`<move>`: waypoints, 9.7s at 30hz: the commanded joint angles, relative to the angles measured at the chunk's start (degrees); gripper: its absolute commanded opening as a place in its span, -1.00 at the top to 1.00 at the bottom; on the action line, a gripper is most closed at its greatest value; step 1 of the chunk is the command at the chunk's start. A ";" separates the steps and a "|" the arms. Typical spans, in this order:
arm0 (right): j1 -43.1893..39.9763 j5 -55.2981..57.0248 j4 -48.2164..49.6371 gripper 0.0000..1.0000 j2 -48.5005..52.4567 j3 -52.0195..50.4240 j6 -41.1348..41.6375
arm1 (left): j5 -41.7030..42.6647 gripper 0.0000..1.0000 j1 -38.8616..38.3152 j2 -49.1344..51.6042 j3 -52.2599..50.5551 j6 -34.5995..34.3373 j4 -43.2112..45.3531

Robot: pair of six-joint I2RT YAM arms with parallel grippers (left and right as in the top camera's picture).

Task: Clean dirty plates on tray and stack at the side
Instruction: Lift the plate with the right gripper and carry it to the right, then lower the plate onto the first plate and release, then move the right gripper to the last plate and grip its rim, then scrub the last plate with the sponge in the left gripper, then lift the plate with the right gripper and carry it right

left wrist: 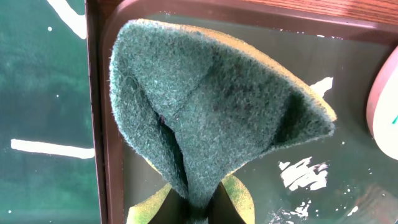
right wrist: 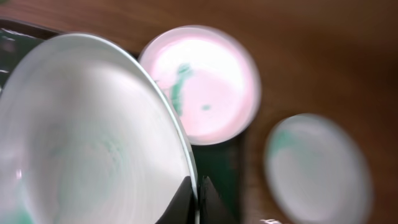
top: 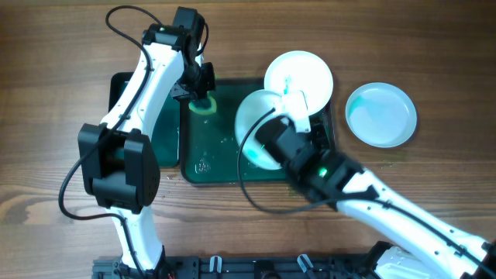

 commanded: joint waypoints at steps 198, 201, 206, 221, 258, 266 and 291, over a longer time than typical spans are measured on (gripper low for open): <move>-27.63 -56.00 -1.60 0.91 41.70 16.50 6.86 | -11.39 0.92 -4.63 9.20 -15.17 -6.84 30.25; -27.63 -55.98 -1.57 0.91 41.70 16.50 6.84 | -13.70 0.92 -2.75 9.20 -15.17 -7.28 26.62; -27.63 -56.00 -1.53 0.91 41.70 16.50 6.43 | -8.48 0.92 -2.67 9.20 -15.19 -3.39 14.62; -27.63 -56.02 -1.42 0.91 41.70 16.48 6.40 | 33.40 0.92 -9.14 9.20 -15.19 20.37 18.36; -27.21 -53.57 -4.13 0.91 37.44 16.50 2.93 | -3.58 0.92 -4.68 3.78 8.50 0.02 -6.73; -19.26 -25.79 -13.11 0.92 23.87 16.50 3.28 | -3.78 0.92 -4.02 3.82 8.39 0.02 -4.79; 13.00 45.97 -26.53 0.91 12.52 16.50 0.85 | -3.76 0.92 -4.63 3.82 8.39 0.02 -5.03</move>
